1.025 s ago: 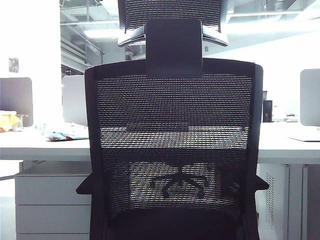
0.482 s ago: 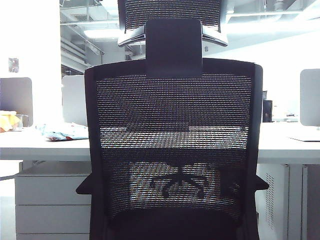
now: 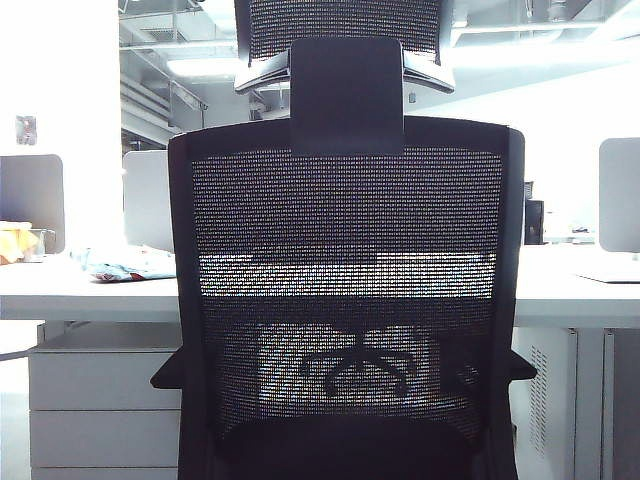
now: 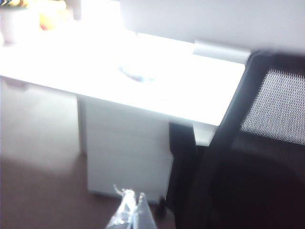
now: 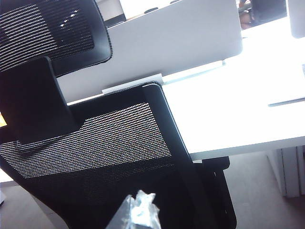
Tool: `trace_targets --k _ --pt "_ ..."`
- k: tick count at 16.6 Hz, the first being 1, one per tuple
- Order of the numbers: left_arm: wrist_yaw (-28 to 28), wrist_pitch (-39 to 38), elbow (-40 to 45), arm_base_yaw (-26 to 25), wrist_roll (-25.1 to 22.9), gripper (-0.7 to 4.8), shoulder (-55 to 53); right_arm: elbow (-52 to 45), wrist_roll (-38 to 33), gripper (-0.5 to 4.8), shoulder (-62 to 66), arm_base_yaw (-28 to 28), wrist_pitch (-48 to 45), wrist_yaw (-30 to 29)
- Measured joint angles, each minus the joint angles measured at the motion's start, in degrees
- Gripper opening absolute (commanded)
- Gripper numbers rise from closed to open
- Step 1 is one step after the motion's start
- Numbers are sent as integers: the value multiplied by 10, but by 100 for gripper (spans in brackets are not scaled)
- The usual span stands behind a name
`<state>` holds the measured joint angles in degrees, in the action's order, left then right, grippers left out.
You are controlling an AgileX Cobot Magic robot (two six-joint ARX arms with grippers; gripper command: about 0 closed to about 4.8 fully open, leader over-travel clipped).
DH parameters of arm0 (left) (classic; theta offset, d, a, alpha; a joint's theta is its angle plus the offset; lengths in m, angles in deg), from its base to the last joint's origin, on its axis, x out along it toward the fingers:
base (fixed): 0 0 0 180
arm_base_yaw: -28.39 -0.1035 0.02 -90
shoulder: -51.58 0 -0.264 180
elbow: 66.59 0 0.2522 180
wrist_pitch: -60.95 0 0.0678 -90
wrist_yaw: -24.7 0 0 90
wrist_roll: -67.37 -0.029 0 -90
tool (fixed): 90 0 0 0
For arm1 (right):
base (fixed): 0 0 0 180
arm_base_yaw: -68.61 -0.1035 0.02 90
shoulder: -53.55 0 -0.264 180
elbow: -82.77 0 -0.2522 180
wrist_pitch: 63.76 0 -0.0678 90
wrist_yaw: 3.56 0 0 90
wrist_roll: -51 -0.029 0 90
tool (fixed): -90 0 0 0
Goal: Push the black chair under the table.
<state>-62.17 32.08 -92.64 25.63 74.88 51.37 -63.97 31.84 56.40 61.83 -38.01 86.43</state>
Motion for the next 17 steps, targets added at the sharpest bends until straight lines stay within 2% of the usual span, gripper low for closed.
trace_targets --k 5,10,17 --pt "-60 96 85 16 10 -5 0 0 0 -4 0 0 2 0" --pt "-62 140 118 27 10 -5 0 0 0 -5 0 0 5 0" --pt "-55 150 118 23 0 -5 0 0 0 -4 0 0 5 0"
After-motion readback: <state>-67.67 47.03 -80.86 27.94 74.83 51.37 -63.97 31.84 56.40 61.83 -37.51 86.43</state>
